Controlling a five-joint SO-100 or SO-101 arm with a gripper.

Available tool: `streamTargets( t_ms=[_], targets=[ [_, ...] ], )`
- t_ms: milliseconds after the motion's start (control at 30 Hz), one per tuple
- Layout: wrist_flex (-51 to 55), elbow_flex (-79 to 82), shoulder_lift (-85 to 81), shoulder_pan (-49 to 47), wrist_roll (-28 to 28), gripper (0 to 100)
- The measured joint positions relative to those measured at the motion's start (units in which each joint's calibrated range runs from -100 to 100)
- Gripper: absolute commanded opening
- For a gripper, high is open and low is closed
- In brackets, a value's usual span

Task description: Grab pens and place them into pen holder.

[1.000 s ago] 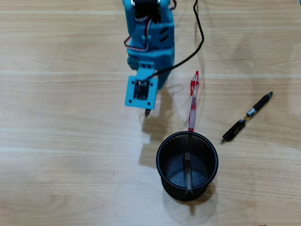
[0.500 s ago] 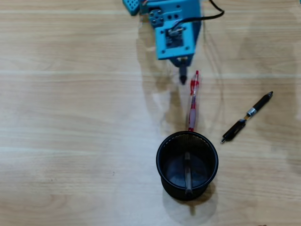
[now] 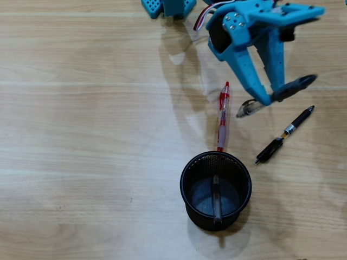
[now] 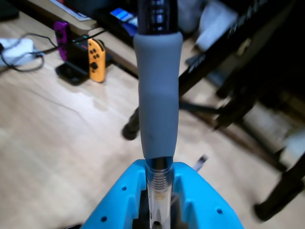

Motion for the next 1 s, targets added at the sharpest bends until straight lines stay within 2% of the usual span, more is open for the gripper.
streamTargets(
  t_ms=[100, 267, 467, 633, 1000],
  targets=[
    [-4.0, -1.2, 1.3, 0.1, 4.5, 2],
    [-12.5, -1.2, 3.6, 1.4, 5.4, 2],
    [-16.7, -1.2, 8.5, 4.1, -1.4, 2],
    [-17.0, -1.2, 12.1, 5.7, -4.7, 2],
    [-17.0, 0.8, 17.3, 8.1, -8.5, 4]
  ],
)
